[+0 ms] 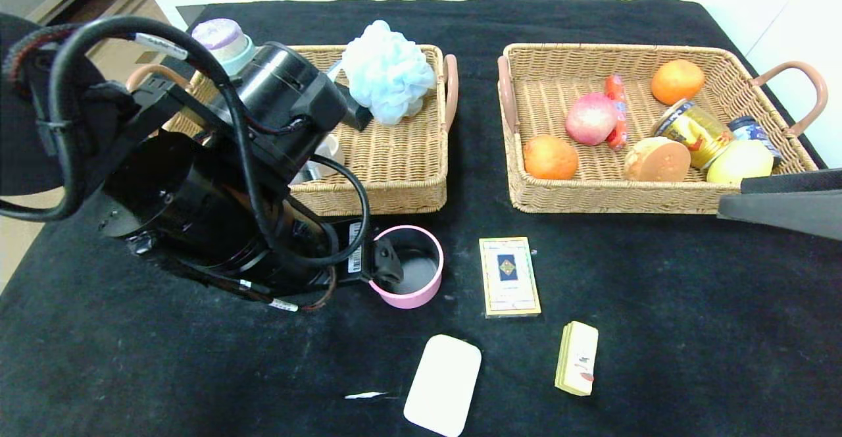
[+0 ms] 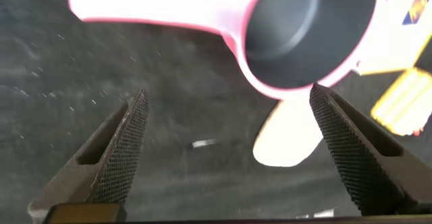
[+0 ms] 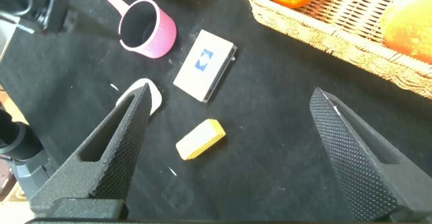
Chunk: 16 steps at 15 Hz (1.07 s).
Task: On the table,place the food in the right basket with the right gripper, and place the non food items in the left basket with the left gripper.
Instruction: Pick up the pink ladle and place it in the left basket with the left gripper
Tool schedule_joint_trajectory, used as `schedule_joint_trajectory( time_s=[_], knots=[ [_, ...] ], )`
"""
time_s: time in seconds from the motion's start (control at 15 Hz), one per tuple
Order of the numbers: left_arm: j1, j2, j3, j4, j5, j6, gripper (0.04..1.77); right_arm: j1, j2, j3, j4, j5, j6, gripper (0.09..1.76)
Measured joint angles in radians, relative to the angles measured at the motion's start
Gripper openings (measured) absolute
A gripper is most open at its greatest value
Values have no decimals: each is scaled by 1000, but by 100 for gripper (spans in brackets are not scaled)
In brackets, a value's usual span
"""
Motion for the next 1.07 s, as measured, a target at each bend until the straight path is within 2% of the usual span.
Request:
schedule_joint_trajectory(
  time_s=[0.4, 0.87, 1.07],
  knots=[
    [34, 64, -49, 0, 0, -9, 172, 0, 1, 0, 0, 0, -1, 171],
    [-11, 111, -72, 1, 3, -6, 172, 0, 2, -1, -1, 0, -1, 171],
    [-20, 130, -76, 4, 26, -6, 172, 0, 2, -1, -1, 0, 0, 171]
  ],
)
